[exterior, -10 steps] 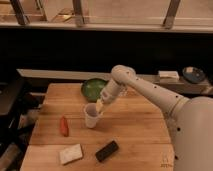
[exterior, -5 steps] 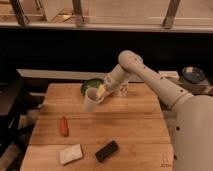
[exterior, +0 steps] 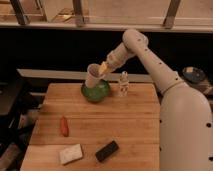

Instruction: Place the ceramic cup in the ceramic bowl

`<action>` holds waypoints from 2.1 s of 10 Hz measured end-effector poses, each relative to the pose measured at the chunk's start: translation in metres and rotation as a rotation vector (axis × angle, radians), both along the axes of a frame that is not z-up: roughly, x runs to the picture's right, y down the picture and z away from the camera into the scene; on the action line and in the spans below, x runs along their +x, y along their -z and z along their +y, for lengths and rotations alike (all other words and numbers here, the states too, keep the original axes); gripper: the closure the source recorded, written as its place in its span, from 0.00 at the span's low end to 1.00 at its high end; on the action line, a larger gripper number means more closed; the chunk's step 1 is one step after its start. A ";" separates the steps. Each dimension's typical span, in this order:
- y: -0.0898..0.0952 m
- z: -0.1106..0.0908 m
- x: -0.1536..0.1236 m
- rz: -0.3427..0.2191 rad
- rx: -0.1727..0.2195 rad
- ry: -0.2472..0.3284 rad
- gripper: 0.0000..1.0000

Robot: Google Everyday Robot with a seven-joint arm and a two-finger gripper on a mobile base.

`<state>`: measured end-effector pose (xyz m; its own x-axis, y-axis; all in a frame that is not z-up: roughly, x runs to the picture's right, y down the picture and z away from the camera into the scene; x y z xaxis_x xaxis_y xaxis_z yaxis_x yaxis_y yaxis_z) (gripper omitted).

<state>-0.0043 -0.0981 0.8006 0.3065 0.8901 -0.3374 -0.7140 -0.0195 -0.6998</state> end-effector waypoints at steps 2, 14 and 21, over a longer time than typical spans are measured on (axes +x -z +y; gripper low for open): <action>0.000 -0.002 0.000 0.001 0.002 -0.003 1.00; -0.106 0.025 0.006 0.175 -0.129 0.009 1.00; -0.136 0.053 -0.007 0.119 -0.192 -0.029 0.97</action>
<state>-0.0111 -0.0446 0.9362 0.2296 0.8140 -0.5336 -0.7886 -0.1657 -0.5921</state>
